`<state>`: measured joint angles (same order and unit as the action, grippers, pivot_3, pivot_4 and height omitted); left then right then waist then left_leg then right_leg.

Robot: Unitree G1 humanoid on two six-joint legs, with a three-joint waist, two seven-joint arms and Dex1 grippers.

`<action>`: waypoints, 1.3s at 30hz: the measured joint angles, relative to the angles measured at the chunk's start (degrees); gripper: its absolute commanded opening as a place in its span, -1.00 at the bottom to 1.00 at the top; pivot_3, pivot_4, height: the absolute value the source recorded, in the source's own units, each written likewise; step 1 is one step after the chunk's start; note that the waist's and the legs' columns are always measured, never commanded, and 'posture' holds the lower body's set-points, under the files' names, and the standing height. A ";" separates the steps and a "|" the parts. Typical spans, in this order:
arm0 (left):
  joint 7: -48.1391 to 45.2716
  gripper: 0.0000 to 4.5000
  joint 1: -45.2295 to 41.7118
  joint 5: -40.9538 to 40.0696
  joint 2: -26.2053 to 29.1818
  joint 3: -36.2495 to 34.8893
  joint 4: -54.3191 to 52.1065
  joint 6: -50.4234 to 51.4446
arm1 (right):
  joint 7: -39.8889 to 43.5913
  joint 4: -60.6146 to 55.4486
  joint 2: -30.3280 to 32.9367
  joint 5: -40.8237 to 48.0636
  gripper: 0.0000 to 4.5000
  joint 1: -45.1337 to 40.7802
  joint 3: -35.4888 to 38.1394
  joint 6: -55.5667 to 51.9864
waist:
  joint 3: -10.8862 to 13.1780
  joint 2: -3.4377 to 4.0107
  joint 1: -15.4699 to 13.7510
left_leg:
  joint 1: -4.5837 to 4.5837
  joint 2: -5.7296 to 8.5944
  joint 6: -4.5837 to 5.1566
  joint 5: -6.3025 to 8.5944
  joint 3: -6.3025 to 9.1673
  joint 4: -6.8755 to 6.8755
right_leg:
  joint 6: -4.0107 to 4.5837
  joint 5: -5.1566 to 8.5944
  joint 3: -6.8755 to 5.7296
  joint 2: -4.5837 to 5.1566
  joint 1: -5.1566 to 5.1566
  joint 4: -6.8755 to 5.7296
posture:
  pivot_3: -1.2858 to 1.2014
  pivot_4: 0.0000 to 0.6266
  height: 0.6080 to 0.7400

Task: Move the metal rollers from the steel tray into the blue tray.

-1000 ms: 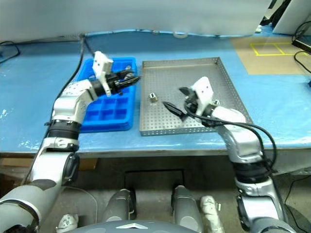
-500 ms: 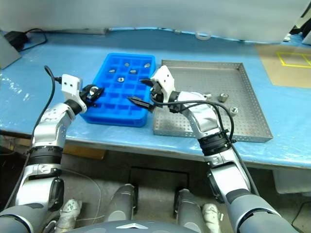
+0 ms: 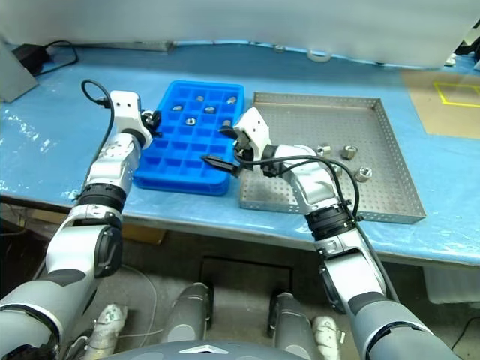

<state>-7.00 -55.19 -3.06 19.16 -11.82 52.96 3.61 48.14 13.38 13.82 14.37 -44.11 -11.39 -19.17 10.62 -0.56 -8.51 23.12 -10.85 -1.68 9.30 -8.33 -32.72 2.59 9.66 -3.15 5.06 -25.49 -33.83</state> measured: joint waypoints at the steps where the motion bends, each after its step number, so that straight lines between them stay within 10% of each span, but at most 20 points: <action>1: -0.01 -0.21 0.03 0.20 0.02 0.21 0.98 -0.01 | -0.24 -0.04 0.05 -0.13 1.00 0.32 0.05 -0.02 | 0.00 0.00 -0.05 | 0.01 0.00 0.00 0.00 0.00 0.00 | 0.00 0.00 -0.01 0.00 0.00 0.00 | 0.18 -0.52 1.00; 6: -0.56 -0.21 0.70 0.43 -0.15 1.17 1.48 -0.22 | -1.12 -0.67 0.67 -0.81 1.00 2.36 0.14 -0.24 | 0.00 0.00 -0.11 | 0.02 -0.08 0.02 0.00 0.01 -0.09 | 0.01 0.00 -0.01 0.06 0.04 0.01 | 0.16 -0.52 1.00; 12: 0.33 0.60 2.12 0.57 -0.19 1.33 1.23 -0.52 | -2.01 -1.06 1.75 -1.05 1.00 2.82 0.69 -0.28 | 0.00 0.00 0.02 | -0.06 -0.10 0.00 -0.01 0.03 -0.09 | 0.02 -0.01 -0.01 0.01 0.06 -0.10 | 0.16 -0.52 1.00; 31: -17.64 0.60 -0.99 -6.94 -7.78 4.29 -11.22 3.30 | -4.97 -6.73 3.98 -1.05 1.00 6.88 3.02 -2.43 | 0.01 -0.01 0.74 | 0.01 -0.08 0.04 -0.01 -0.02 -0.14 | 0.02 -0.01 0.00 0.09 0.07 -0.06 | 0.05 -0.52 1.00; 39: -20.67 0.60 -11.45 -3.67 -13.72 8.53 4.04 -2.48 | -11.61 -14.63 5.17 -0.05 1.00 8.47 10.25 -6.13 | 0.00 -0.01 2.48 | -0.05 0.06 0.11 0.00 -0.09 -0.19 | 0.00 -0.01 0.07 0.07 0.15 0.03 | -0.11 -0.52 1.00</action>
<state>-27.67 -66.64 -6.73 5.43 -3.29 57.00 1.13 36.53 -1.26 18.99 14.32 -35.65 -1.14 -25.29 10.63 -0.56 -6.03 23.07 -10.79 -1.57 9.29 -8.42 -32.91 2.59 9.65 -3.08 5.13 -25.34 -33.81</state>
